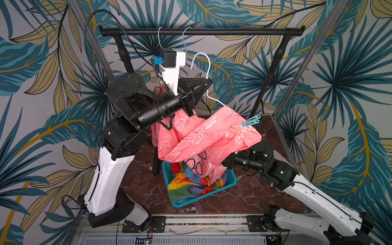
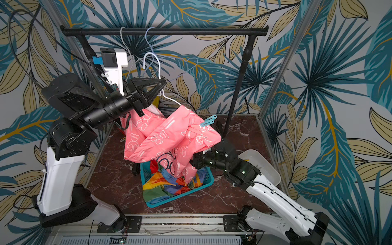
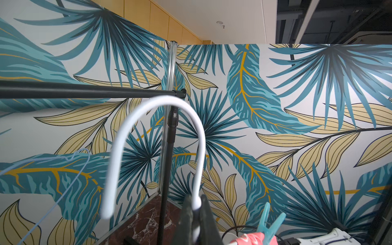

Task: Remove the clothespins securing jackets to the hanger
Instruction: Adjust the jacket in the basket.

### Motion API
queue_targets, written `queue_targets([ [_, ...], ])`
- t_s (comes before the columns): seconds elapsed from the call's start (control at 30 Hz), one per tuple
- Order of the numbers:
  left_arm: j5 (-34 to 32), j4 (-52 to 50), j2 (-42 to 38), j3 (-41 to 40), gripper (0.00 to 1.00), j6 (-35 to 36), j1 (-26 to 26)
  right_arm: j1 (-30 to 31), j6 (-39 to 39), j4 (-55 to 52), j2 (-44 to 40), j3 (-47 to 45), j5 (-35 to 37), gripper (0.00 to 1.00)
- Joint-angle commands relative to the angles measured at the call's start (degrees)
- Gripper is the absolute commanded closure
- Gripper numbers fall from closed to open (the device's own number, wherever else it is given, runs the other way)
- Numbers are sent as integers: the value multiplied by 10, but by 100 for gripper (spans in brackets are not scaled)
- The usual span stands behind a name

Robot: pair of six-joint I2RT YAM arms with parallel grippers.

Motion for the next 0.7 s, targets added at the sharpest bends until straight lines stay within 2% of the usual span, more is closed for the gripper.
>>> queue_targets([
  [0.0, -1, 59, -33, -15, 100, -43, -30, 3, 11, 33, -16, -21, 72, 68],
  [0.17, -36, 59, -15, -36, 100, -24, -83, 2, 19, 23, -80, -80, 132, 67],
  [0.27, -42, 62, 8, -29, 100, -20, -105, 3, 27, -8, -94, -105, 139, 67],
  [0.4, -29, 112, 18, -70, 100, -28, -106, 3, 40, -40, -128, -134, 166, 67],
  [0.67, -41, 115, 88, 18, 100, 1, -102, 3, 28, -58, -166, -159, 183, 66],
])
